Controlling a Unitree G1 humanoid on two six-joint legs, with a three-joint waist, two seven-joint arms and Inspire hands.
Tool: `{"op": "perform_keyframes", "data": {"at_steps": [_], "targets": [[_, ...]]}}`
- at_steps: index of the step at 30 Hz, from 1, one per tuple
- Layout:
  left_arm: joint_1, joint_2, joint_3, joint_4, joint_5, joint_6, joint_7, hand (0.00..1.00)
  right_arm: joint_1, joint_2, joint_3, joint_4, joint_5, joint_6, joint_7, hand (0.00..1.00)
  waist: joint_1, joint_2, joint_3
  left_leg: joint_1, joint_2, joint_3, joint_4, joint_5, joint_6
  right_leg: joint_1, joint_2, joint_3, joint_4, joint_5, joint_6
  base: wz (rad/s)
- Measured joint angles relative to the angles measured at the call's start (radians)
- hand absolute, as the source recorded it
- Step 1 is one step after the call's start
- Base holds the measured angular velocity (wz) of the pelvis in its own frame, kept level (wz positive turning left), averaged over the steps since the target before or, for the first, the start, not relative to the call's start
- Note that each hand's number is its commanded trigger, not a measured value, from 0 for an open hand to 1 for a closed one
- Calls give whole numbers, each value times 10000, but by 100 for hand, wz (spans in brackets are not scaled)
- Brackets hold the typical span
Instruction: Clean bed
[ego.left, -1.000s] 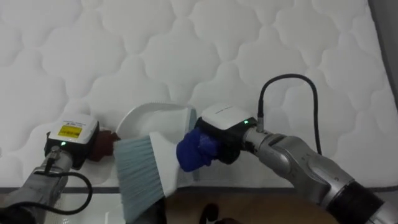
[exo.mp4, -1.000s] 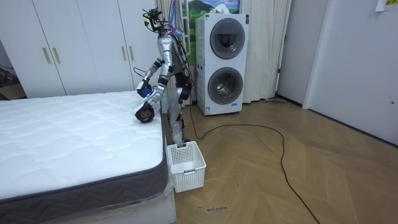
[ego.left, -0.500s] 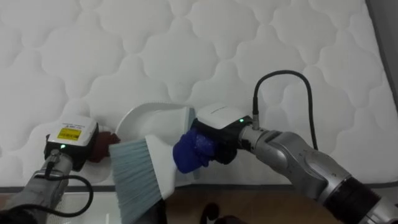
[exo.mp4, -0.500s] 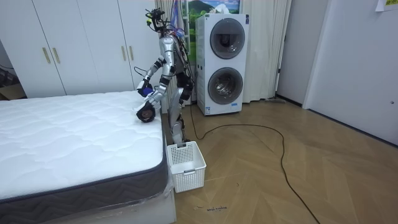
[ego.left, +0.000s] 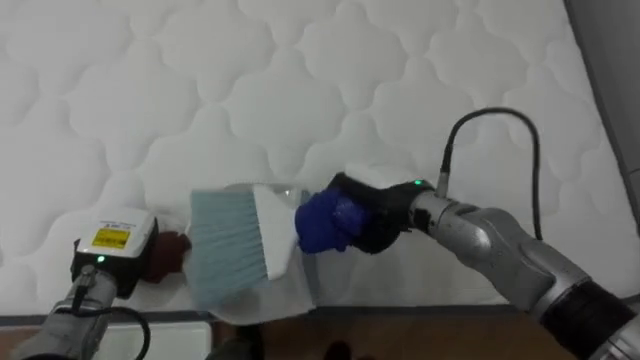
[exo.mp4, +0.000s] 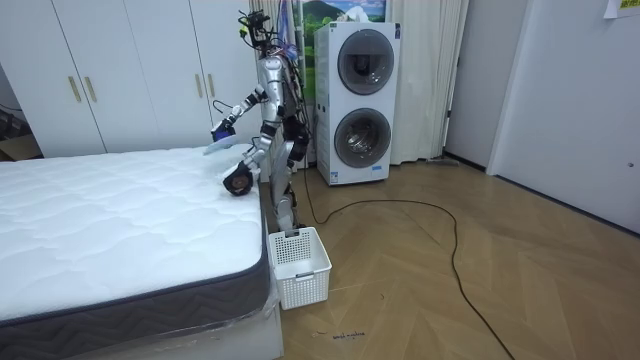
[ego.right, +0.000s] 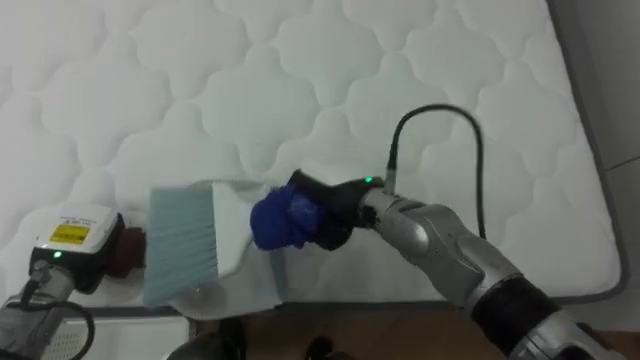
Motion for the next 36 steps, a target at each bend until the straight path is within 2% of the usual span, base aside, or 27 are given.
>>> {"op": "perform_keyframes", "data": {"at_steps": [4,6,10,11,12,14,15,17,18,19,20,22,24,27,30,33,35,36], "targets": [[120,-461,419,3,4,-31,71,100,340,9,-1288,536,987,0,-505,100,-112,-21,-6,367,-55,4,-305,6,2,401,28,-4,-308,56,68,0],[391,-876,849,-82,6,-110,240,100,966,16,-2128,375,1469,0,-692,100,-123,-37,-20,609,-57,23,-315,-12,10,697,70,27,-528,96,108,0],[862,-1303,1530,-547,-12,-367,389,100,1851,71,-3090,229,2369,-10,-1183,100,-217,-67,-53,1053,-91,61,-580,-32,-1,1191,153,141,-885,184,170,-2],[941,-1437,1741,-550,0,-436,493,100,2047,89,-3302,229,2547,-6,-1306,100,-278,-85,-70,1257,-138,84,-734,-30,-5,1357,148,181,-985,194,189,-6],[1046,-1571,1989,-548,-8,-498,611,100,2210,113,-3514,176,2561,0,-1395,100,-323,-117,-96,1475,-176,166,-864,-28,-8,1469,156,420,-1037,199,207,-9],[1206,-1736,2348,-553,-25,-632,800,100,2770,149,-3962,-285,2606,0,-1647,100,-363,-122,-178,1751,-199,225,-1023,-40,-27,1737,183,478,-1258,223,244,-12],[1356,-1784,2526,-555,-135,-682,968,100,3045,203,-4198,-555,2666,0,-1801,100,-370,-150,-232,1991,-203,322,-1146,-54,-50,1917,200,565,-1354,240,267,-16],[1536,-1872,2789,-558,-204,-692,1093,100,3224,302,-4481,-750,2858,0,-2075,100,-431,-146,-274,2368,-224,404,-1319,-76,-85,2263,224,656,-1539,274,294,-16],[1637,-1912,2907,-613,-178,-716,1149,100,3350,370,-4711,-846,2904,-1,-2257,83,-496,-127,-333,2590,-240,411,-1421,-87,-102,2497,248,669,-1717,308,318,-8],[1730,-1941,3029,-704,-165,-734,1154,100,3404,420,-4833,-883,2920,-1,-2333,20,-531,-123,-372,2702,-251,419,-1497,-88,-103,2607,256,669,-1832,326,327,0],[1939,-2018,3289,-1017,-162,-742,1162,100,3578,569,-5177,-1043,2952,-5,-2509,0,-553,-96,-402,2902,-258,418,-1591,-96,-117,2858,294,681,-2032,379,344,-5],[2215,-2135,3607,-1378,-224,-783,1205,100,3714,801,-5508,-1071,3154,-33,-2856,0,-567,-38,-438,3228,-264,419,-1715,-117,-149,3248,374,745,-2323,484,366,-6],[2411,-2238,3730,-1710,-405,-899,1251,100,3946,803,-5590,-1129,4183,-112,-3192,0,-570,100,-499,3558,-318,419,-1889,-123,-156,3602,410,884,-2536,528,405,0],[2654,-2357,3907,-2289,-585,-996,1296,100,3999,807,-5597,-1130,4913,-112,-3538,0,-569,313,-572,3882,-374,425,-2048,-124,-157,3841,403,914,-2550,540,423,-2],[2791,-2356,3993,-2603,-595,-1148,1331,100,4018,808,-5631,-1136,4860,-112,-3708,0,-579,541,-596,4167,-380,421,-2097,-151,-190,4114,420,923,-2588,539,424,0],[2837,-2367,4111,-2756,-599,-1209,1310,100,4037,812,-5645,-1136,4782,-112,-3884,0,-552,752,-581,4337,-389,417,-2142,-171,-203,4262,428,944,-2589,538,426,-2],[2923,-2377,4219,-2927,-618,-1212,1276,100,4037,814,-5648,-1139,4790,-111,-3894,0,-547,830,-573,4377,-416,399,-2212,-173,-202,4284,425,954,-2565,534,430,-3],[3031,-2376,4304,-3121,-626,-1223,1268,100,4044,820,-5648,-1147,4799,-110,-3895,0,-570,847,-579,4378,-518,333,-2219,-170,-199,4305,403,928,-2558,498,447,0]]}}
